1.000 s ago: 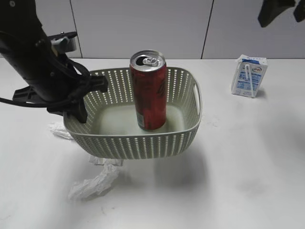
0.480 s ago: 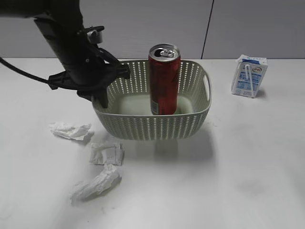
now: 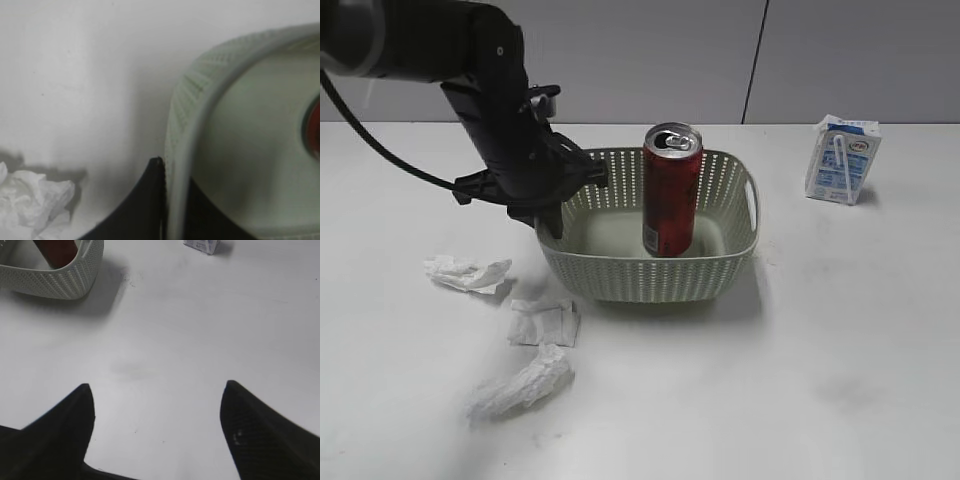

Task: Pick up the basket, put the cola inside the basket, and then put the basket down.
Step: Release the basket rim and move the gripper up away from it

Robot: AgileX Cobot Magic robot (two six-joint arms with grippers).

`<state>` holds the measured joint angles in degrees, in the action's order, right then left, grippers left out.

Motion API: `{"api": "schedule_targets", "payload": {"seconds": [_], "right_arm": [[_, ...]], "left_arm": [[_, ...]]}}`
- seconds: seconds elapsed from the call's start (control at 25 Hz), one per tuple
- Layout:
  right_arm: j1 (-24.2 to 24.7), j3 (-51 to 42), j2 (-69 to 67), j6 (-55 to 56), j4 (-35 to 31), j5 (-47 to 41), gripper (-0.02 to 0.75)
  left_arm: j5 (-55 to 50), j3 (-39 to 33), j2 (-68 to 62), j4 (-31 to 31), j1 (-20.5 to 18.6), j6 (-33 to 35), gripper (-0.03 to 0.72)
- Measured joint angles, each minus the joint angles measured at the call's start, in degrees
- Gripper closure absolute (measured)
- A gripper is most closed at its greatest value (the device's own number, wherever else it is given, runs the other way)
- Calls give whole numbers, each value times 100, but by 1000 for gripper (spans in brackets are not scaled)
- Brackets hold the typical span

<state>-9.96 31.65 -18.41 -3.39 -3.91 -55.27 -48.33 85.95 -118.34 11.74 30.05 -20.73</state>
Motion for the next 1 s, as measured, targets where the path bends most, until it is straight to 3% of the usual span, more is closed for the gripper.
{"api": "schedule_targets", "payload": {"seconds": [0.28,0.4,0.52,0.64,0.76,1.0], "right_arm": [[0,-644,1668,-8,5,0,146],[0,-733,1858,-8,11,14,146],[0,-766,1858,-16,11,67,146],[0,-766,1858,-16,16,67,146],[0,-766,1858,-16,16,74,146],[0,-766,1858,-16,16,81,146]], "left_arm": [[4,7,-175,-6,0,0,689],[26,25,-188,-6,0,0,647],[55,42,-196,1,-5,0,517],[-95,47,-183,1,-25,11,322],[-493,188,-122,58,-121,283,184],[-1384,782,328,58,-516,734,114]]}}
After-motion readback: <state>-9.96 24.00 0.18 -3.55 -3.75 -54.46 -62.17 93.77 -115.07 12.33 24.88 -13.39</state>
